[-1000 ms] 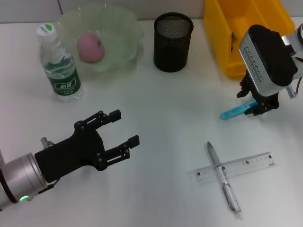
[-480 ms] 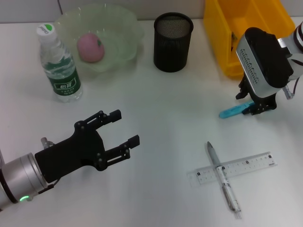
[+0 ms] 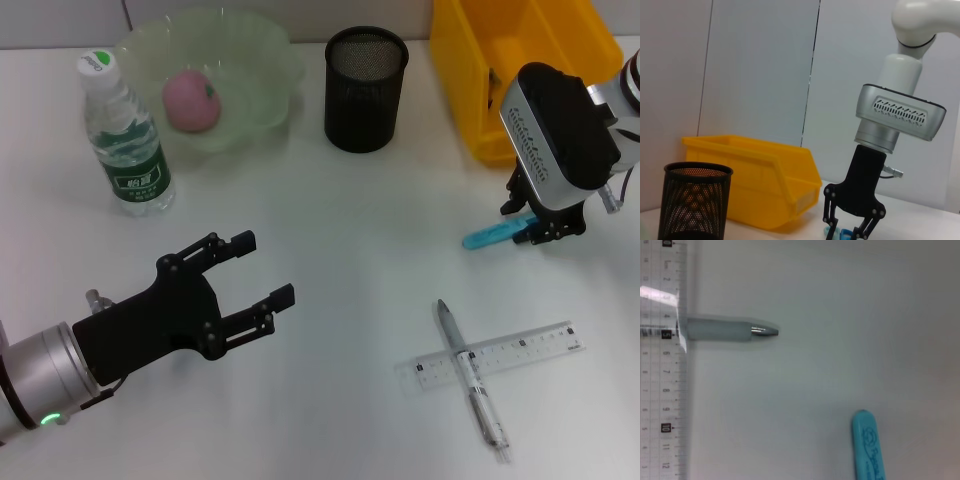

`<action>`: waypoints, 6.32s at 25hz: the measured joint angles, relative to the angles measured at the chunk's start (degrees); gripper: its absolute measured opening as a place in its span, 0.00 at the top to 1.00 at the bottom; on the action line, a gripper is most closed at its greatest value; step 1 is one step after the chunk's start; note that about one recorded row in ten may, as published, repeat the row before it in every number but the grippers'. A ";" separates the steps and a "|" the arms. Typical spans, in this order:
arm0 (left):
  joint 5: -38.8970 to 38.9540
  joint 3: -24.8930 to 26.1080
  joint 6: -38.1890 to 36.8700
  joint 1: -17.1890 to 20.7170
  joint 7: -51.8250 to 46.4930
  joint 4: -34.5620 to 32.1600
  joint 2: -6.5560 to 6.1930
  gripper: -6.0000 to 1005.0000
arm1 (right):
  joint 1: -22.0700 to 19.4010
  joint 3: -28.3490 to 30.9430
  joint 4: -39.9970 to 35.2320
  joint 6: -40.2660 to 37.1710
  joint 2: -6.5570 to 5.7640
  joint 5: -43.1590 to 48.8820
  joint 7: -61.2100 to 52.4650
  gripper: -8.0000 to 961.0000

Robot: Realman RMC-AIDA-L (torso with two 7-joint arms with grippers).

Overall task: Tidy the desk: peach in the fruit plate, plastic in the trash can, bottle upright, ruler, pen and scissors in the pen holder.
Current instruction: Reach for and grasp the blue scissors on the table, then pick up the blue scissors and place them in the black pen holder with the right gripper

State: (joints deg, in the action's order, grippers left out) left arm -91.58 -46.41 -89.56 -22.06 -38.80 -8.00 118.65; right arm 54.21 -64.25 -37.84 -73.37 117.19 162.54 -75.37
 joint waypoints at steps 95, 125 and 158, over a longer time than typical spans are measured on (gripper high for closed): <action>-0.46 0.18 -7.99 -0.65 -3.49 -2.14 -0.13 0.21 | -25.84 14.84 7.33 -8.89 2.07 -67.60 20.21 0.76; 0.05 0.83 -7.85 0.17 -3.52 -1.39 0.34 0.21 | -26.33 14.51 5.54 -4.91 2.50 -70.77 63.36 0.76; 0.08 1.41 -7.18 0.68 -1.90 1.40 0.45 0.21 | -17.85 14.24 14.36 10.28 2.69 -88.77 117.89 0.76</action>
State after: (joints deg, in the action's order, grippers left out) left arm -91.50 -45.00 -96.75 -21.38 -40.71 -6.60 119.10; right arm 36.35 -50.01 -23.49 -63.08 119.88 73.78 42.52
